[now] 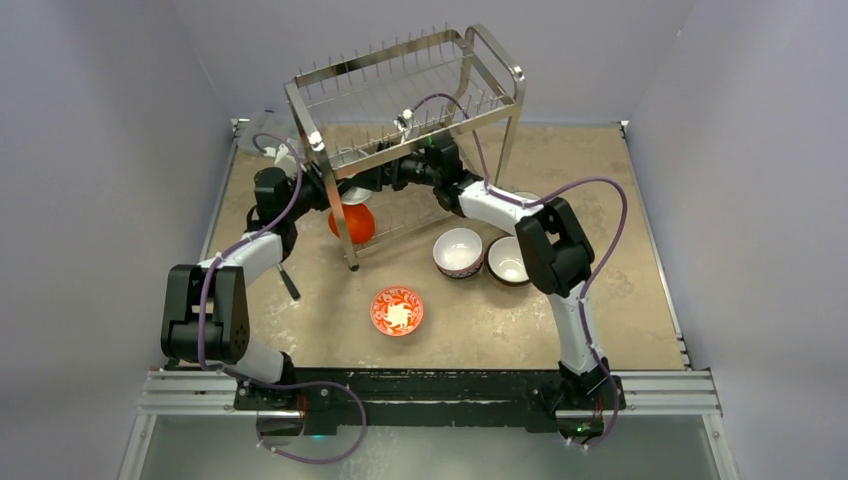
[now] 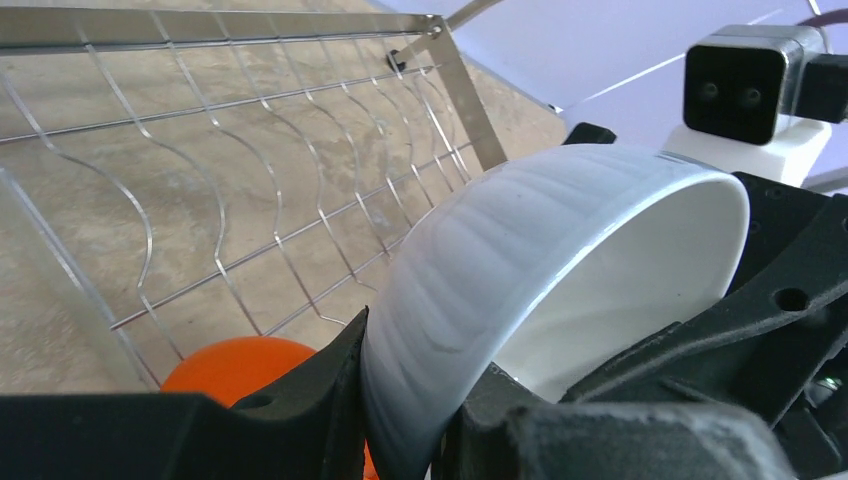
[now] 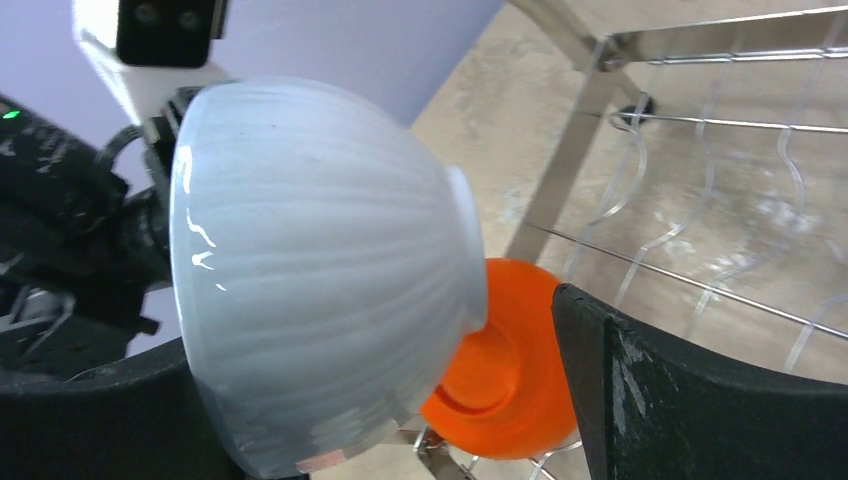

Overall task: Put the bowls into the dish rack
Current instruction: Adjust the bowl.

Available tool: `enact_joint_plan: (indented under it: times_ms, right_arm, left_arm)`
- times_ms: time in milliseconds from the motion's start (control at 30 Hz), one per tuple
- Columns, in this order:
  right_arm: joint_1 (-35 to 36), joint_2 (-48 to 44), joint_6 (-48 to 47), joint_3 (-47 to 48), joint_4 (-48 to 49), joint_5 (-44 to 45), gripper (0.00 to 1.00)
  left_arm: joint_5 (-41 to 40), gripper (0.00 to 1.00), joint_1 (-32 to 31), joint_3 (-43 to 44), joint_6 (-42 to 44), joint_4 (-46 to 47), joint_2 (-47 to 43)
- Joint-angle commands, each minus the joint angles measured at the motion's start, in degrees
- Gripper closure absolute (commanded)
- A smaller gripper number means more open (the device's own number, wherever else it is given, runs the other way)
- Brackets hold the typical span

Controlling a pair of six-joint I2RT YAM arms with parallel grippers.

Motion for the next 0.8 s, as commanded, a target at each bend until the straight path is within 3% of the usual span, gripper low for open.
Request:
enact_joint_plan:
  times_ms: [0,167,533,633,767]
  right_arm:
    - [-0.46,-1.52,5.68,-1.33,12.57,-8.57,0.06]
    - [-0.57,-3.05,8.16,-4.24,19.49,-10.77,0.09]
    - [-0.75,-5.26,7.87,-6.98,22.22,-13.0,0.08]
    - [-0.74,-4.16,9.05,-5.65,23.76,-13.37,0.18]
    - [-0.75,-1.78,12.02,-3.46,27.17,-14.55,0.47]
  left_arm:
    - [5.06,1.0,0.48,0.47,-1.39,9.69,-2.7]
    - [4.31,1.0,1.3,0.61,-0.62,7.29,-2.46]
    - [5.06,1.0,1.82,3.01,3.15,2.38,-1.58]
    - [5.59,1.0,1.82,3.51,4.08,1.46,-1.56]
    - [6.24,1.0,1.82,3.72,3.75,1.63,-1.53]
